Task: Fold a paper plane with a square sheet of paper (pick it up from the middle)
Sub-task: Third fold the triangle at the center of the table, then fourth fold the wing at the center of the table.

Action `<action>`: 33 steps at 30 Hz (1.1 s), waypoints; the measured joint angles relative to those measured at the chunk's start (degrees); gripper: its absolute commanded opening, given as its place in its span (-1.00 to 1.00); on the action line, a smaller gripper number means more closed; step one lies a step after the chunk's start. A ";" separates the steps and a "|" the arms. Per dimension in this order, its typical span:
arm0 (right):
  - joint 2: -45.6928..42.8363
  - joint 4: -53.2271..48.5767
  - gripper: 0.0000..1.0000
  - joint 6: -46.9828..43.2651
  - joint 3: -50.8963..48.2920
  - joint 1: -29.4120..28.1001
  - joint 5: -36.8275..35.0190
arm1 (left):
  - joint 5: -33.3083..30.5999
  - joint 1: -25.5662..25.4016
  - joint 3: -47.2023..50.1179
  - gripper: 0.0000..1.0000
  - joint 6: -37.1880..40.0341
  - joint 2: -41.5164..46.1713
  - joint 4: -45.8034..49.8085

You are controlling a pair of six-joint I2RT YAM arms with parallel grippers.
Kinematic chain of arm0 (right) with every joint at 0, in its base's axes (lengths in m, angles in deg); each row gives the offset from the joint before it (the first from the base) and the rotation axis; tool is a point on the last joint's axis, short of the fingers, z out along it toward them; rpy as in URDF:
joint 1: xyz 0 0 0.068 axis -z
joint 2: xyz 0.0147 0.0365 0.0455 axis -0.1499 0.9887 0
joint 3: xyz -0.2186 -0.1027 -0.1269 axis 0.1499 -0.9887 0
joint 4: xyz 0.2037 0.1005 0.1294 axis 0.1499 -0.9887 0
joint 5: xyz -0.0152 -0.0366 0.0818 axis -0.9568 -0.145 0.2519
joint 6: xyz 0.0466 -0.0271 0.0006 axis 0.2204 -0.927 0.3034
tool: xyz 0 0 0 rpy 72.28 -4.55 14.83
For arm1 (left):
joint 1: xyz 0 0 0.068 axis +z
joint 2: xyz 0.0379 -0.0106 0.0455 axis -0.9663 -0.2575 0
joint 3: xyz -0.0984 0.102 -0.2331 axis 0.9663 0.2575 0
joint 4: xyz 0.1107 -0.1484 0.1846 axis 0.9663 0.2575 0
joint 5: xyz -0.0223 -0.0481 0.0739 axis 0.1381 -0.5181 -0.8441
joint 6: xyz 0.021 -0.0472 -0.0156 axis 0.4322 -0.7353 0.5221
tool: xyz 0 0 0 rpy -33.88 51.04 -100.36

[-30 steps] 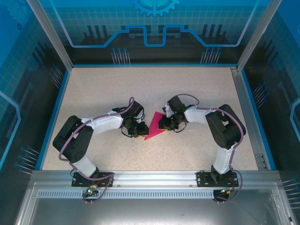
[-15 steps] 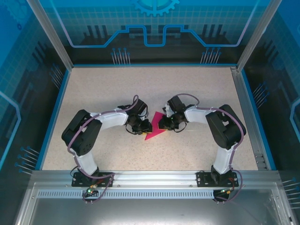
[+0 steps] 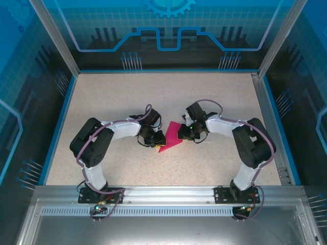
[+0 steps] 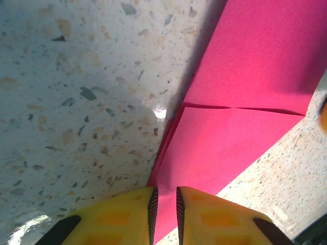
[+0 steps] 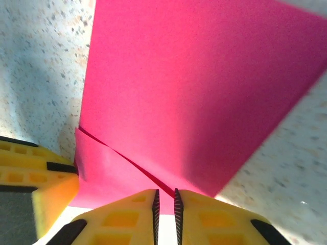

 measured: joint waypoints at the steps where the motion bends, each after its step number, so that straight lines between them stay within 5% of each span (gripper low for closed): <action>1: -1.01 -0.28 -0.62 -0.02 -0.31 0.37 -0.31 | 0.00 0.00 0.00 -0.57 0.00 0.00 0.00; 11: -7.26 -0.11 -0.52 0.04 -5.55 4.81 -1.90 | -0.04 0.00 0.00 -0.57 0.00 0.15 0.00; 33: -3.37 5.38 -0.27 1.60 -8.85 4.85 5.11 | -0.13 0.00 0.00 -0.46 -1.36 3.37 -0.07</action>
